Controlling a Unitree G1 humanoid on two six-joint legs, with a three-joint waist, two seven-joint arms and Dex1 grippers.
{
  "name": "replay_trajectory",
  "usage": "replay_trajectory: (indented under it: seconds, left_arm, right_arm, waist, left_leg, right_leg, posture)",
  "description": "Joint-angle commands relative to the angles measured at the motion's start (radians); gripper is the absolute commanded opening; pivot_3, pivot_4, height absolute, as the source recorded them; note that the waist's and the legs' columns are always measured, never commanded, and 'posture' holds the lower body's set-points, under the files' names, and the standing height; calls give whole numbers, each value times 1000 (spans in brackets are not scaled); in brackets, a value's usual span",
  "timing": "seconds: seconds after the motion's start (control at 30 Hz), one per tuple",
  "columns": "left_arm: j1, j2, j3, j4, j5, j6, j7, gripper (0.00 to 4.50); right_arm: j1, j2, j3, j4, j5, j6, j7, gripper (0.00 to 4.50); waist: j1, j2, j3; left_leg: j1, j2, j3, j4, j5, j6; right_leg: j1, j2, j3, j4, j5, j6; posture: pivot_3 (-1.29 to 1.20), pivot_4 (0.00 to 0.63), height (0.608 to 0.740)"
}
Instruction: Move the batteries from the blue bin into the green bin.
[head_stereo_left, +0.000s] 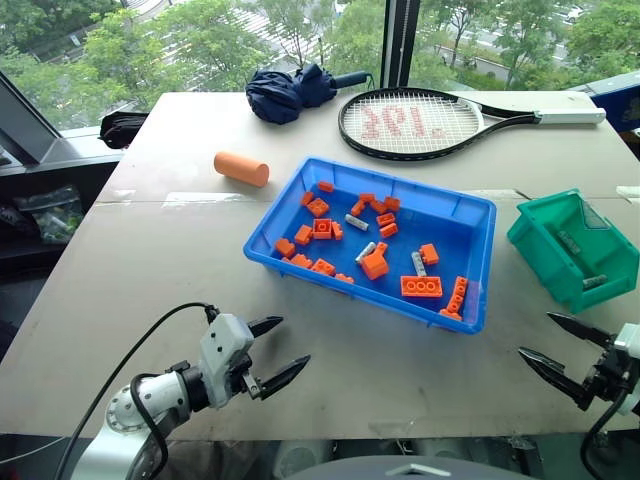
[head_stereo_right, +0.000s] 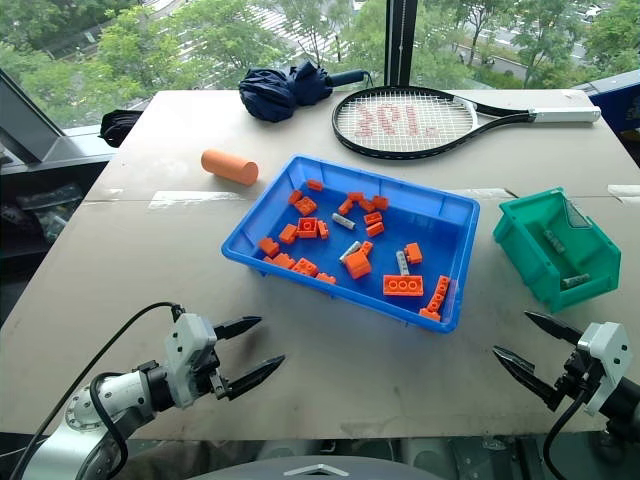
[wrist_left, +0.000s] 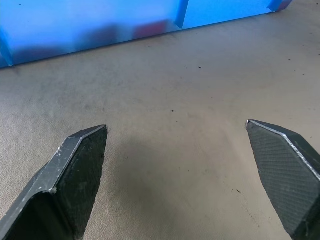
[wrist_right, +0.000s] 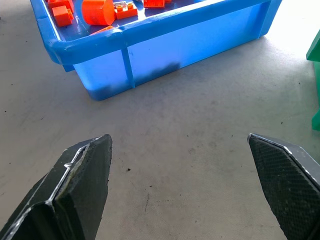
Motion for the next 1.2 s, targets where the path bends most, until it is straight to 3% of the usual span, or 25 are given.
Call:
replay_trajectory:
  seconds: [0.03,0.63,0.87,1.0,1.2]
  left_arm:
    - [7,-4,14,-11,-14,-26,-5,4500]
    - [-19,-4,13,37,-27,-74,-23,4500]
    - [-34,50,65,-21,-155,-33,-120,4500]
    - [-98,146,146,-70,-336,74,-203,4500]
    - [-322,280,184,-13,-435,181,-271,4500]
  right_arm:
    - [0,-4,-2,-13,7,-22,5,4365]
    - [-26,-25,-6,5,15,-31,19,4365]
    - [-29,-85,-35,-119,101,71,13,4365]
    - [-148,-172,-35,-257,216,217,-59,4365]
    - [-460,-257,147,-378,248,451,-245,4365]
  waist:
    - [0,0,0]
    - [0,0,0]
    - [0,0,0]
    - [-1,0,0]
    - [0,-1,0]
  left_leg:
    - [0,0,0,0,0,0]
    - [0,0,0,0,0,0]
    - [0,0,0,0,0,0]
    - [0,0,0,1,0,0]
    - [0,0,-2,2,0,0]
  right_leg:
    - [0,0,0,0,0,0]
    - [0,0,0,0,0,1]
    - [0,0,0,0,1,1]
    - [0,0,0,1,0,0]
    - [0,3,-2,1,1,2]
  posture:
    - [0,150,740]
    - [0,150,740]
    - [0,150,740]
    - [0,150,740]
    - [0,150,740]
